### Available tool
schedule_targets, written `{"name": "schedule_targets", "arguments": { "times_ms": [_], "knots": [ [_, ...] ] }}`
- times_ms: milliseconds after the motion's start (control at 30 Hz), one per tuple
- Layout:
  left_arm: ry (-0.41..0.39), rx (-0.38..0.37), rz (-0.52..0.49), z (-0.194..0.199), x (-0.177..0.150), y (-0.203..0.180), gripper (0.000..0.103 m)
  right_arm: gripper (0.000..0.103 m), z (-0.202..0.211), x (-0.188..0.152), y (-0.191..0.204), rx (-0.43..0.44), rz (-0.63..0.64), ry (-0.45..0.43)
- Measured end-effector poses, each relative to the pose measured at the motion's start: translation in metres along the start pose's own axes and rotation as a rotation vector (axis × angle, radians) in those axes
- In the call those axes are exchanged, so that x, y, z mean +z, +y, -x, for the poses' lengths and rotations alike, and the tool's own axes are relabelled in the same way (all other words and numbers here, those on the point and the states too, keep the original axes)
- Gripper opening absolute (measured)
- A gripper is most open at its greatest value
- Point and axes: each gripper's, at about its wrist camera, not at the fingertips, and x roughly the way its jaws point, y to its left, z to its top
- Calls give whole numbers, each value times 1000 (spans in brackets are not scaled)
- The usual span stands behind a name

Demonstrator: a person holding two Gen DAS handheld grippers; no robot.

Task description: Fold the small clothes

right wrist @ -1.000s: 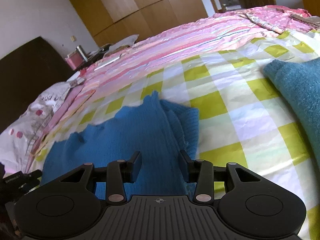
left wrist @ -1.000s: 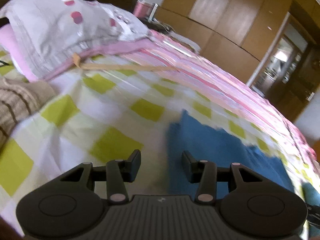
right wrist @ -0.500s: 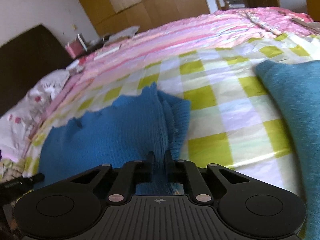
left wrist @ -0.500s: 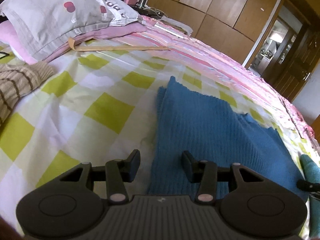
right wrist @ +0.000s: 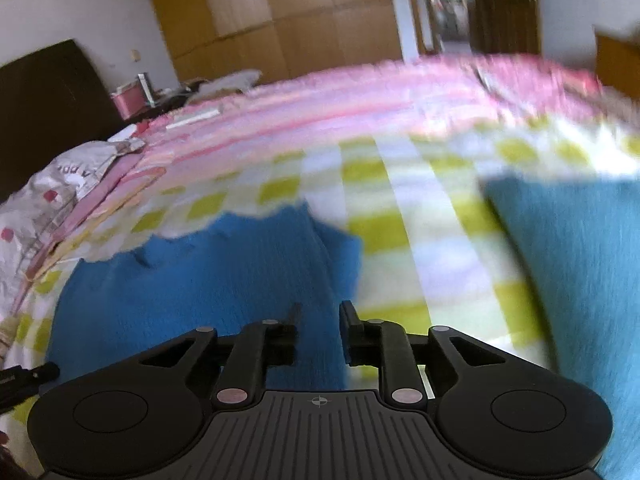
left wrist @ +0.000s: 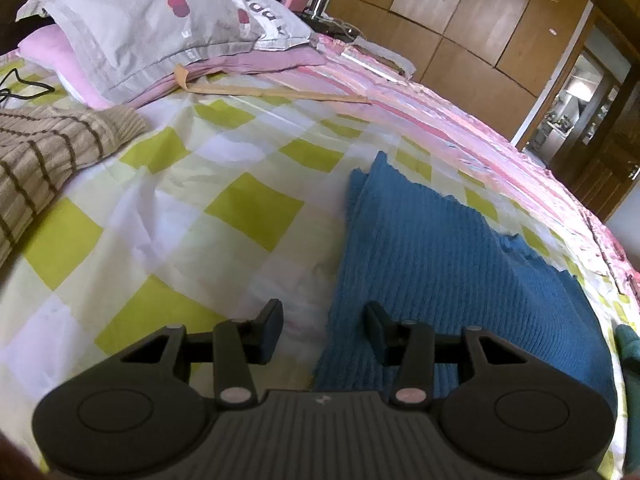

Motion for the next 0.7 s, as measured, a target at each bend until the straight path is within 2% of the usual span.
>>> {"name": "schedule_targets", "arguments": {
  "times_ms": [67, 200, 367, 533, 633, 700],
  "knots": [
    [2, -16, -6, -1, 1, 3, 50, 35, 0, 5, 22, -3, 70, -44],
    [4, -46, -9, -2, 2, 7, 50, 35, -29, 16, 62, 102, 110, -5],
    [6, -64, -26, -3, 4, 9, 50, 36, -75, 23, 99, 172, 98, 59],
    [4, -71, -42, -4, 4, 9, 50, 37, -111, 23, 123, 124, 159, 89],
    [7, -76, -43, -4, 5, 9, 50, 24, -125, 20, 124, 74, 191, 107],
    [9, -78, -46, -5, 5, 9, 50, 10, -126, 21, 123, 67, 187, 111]
  ]
}}
